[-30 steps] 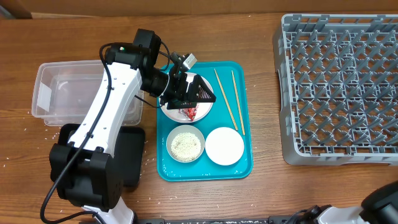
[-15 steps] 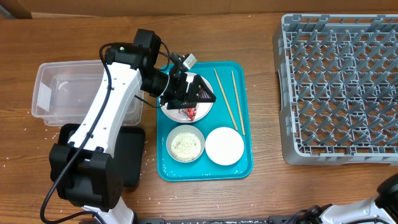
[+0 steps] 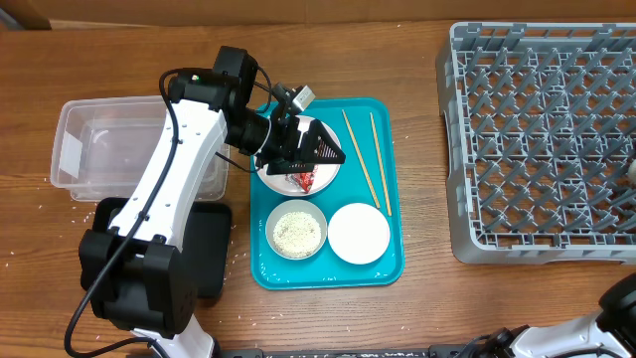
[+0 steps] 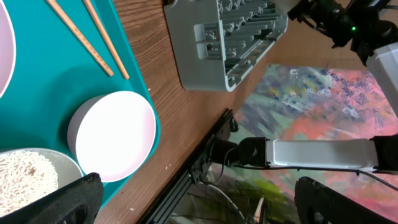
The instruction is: Sort waste into correct bins and load items into the dishwasher
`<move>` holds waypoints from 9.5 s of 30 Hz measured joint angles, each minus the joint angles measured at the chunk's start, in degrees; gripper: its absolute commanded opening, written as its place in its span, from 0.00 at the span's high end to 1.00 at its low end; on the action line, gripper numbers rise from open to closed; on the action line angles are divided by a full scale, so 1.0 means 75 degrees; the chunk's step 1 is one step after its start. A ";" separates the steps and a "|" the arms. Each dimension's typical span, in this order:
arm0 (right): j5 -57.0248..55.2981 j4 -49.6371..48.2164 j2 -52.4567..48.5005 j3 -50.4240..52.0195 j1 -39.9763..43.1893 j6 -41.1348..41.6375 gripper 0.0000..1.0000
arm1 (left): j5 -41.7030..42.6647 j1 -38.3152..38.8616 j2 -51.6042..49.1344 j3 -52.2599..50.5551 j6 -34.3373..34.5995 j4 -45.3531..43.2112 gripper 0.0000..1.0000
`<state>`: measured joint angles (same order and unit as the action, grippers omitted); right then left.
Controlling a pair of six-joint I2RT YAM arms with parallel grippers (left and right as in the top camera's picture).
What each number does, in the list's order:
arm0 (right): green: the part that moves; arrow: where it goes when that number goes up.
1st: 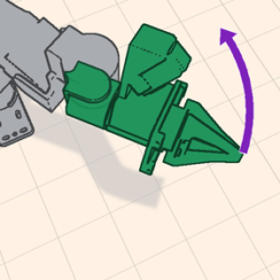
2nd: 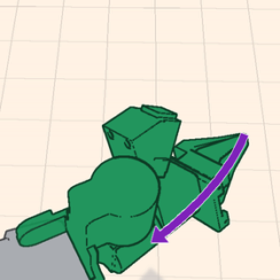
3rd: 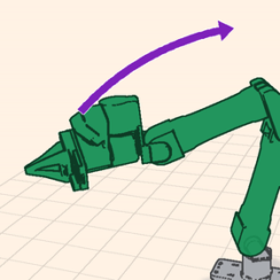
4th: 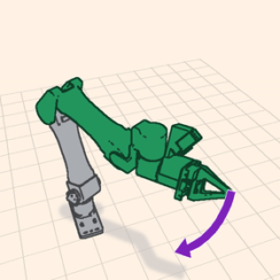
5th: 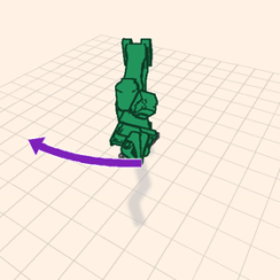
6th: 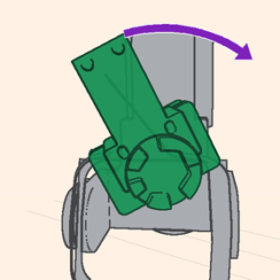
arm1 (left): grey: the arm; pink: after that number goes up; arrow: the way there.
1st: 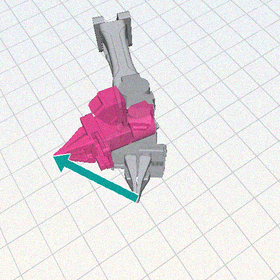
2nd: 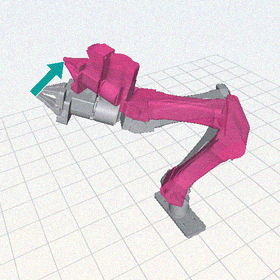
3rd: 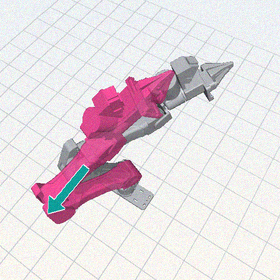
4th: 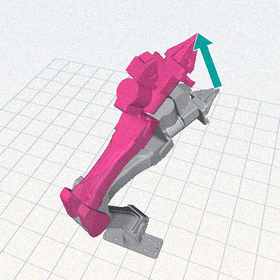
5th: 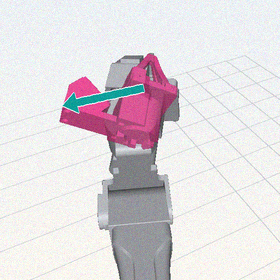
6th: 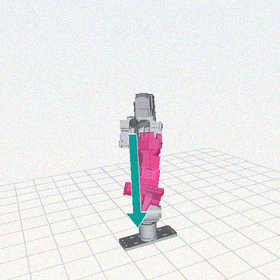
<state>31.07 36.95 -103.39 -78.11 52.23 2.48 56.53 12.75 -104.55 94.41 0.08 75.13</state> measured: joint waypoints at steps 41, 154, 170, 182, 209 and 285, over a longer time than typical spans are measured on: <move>-0.3418 0.1839 0.1204 0.0000 -0.1620 0.3453 0.75 | -0.0032 0.0003 0.0000 0.0000 0.0000 -0.0067 0.00; -0.3398 0.5756 0.5234 -0.0309 -0.7152 0.3063 0.11 | -0.5796 0.3791 -0.1684 0.0187 0.3824 -0.0635 0.96; 0.1122 0.4730 0.4607 -0.0035 -0.7568 -0.0452 0.09 | 0.0924 0.0032 -0.0560 0.0702 -0.0650 0.1151 0.96; 0.4048 0.3147 0.3841 0.0044 -0.8378 -0.1224 0.13 | 0.2943 -0.0146 -0.0560 0.0705 -0.2565 0.2136 0.96; 0.4765 0.2040 0.3573 0.0047 -0.8370 -0.1160 0.08 | 0.3841 -0.0213 -0.0560 0.0705 -0.2903 0.2413 0.96; -0.5802 0.4660 0.1932 0.0090 -0.4718 0.3378 0.21 | 0.2393 -0.0201 -0.0560 0.0705 -0.3028 0.2559 0.00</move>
<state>-12.45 71.90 -88.90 -77.43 16.84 27.81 74.48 11.25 -108.75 99.70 -22.63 94.32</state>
